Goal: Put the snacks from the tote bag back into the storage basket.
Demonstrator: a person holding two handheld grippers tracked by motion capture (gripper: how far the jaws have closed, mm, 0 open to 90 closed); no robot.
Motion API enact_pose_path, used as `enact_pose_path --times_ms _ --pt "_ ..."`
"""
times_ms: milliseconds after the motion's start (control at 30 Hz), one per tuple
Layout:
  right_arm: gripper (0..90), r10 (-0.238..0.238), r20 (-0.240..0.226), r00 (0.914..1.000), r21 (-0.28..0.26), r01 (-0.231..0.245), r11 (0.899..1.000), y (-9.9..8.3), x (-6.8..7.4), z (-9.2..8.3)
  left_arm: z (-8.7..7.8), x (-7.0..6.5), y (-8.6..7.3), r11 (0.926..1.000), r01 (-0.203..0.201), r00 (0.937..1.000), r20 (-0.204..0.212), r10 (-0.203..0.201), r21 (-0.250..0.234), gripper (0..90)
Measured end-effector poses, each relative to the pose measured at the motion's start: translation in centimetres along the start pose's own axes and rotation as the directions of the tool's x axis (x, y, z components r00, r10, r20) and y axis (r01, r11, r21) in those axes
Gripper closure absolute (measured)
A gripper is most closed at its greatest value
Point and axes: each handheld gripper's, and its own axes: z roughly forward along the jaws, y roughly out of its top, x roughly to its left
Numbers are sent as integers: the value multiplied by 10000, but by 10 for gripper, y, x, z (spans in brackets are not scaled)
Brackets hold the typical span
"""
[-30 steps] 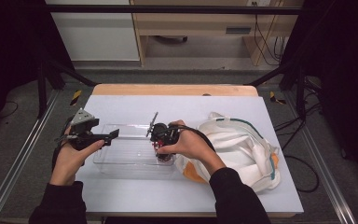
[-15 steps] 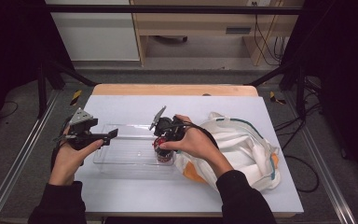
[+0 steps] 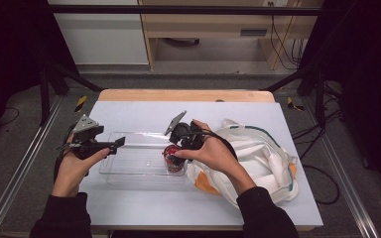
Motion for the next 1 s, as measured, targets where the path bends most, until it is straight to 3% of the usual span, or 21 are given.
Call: enact_pose_path --times_ms 300,667,1000 --pt "102 348 -21 9994 -348 -348 9988 -2 1 -12 -1 1 0 10000 32 10000 5 -32 -38 77" --pt "87 736 321 9968 -770 -710 9945 -9 1 -30 -1 1 0 10000 65 10000 -36 -66 -44 70" --pt "80 1429 922 9854 -1318 -1302 9827 -19 -2 -54 -1 -1 1 9999 15 10000 26 -15 -148 60"
